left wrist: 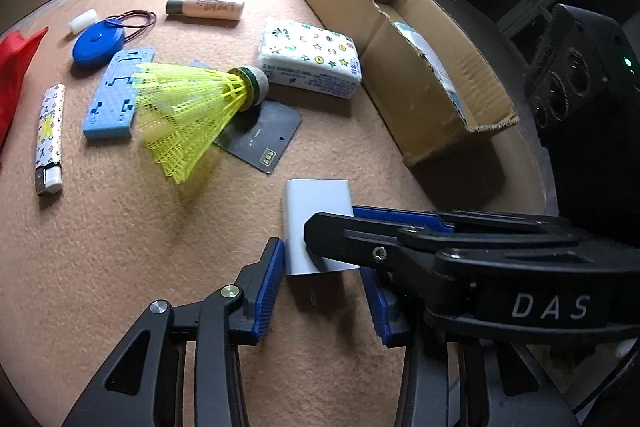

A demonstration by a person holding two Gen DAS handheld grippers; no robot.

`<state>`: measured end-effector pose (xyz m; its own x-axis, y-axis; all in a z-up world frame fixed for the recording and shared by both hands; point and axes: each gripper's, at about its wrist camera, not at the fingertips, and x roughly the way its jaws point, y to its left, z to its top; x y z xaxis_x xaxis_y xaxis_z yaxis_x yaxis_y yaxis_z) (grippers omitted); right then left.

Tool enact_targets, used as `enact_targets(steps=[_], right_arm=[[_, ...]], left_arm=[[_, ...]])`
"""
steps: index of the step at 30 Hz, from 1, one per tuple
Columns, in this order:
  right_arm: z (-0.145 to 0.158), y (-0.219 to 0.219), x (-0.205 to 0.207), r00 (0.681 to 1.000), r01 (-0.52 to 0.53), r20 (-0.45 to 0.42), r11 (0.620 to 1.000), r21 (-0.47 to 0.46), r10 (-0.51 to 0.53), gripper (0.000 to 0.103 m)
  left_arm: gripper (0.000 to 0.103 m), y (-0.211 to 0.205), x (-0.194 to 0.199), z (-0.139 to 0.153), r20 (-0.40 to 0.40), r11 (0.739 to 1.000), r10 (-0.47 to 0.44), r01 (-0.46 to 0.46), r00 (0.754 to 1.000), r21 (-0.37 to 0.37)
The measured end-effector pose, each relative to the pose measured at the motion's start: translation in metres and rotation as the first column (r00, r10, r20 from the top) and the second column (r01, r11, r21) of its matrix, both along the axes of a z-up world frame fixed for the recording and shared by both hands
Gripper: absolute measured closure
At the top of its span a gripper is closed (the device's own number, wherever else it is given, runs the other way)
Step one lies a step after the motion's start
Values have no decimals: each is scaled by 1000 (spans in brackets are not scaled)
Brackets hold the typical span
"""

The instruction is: Organize objects

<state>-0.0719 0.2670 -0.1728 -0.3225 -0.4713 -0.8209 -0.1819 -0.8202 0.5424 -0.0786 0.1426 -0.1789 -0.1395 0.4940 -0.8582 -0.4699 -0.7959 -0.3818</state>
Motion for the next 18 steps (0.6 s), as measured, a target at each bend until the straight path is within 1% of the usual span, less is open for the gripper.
enact_targets(steps=[4,9,14,18], right_arm=[[15,6,1,1000,4,-31,1000,5,-3,75],[42,24,4,996,21,-85,1000,0,-21,75],[69,45,5,989,41,-143,999,17,-38,75],[83,67,5,982,61,-179,997,48,-52,75]], left_arm=[[61,-2,4,12,-20,1000,7,-7,1000,1],[61,7,2,37,-65,1000,14,-13,998,23],[61,34,-2,59,-111,998,15,-9,994,55],[61,56,-12,75,-135,996,15,-3,991,84]])
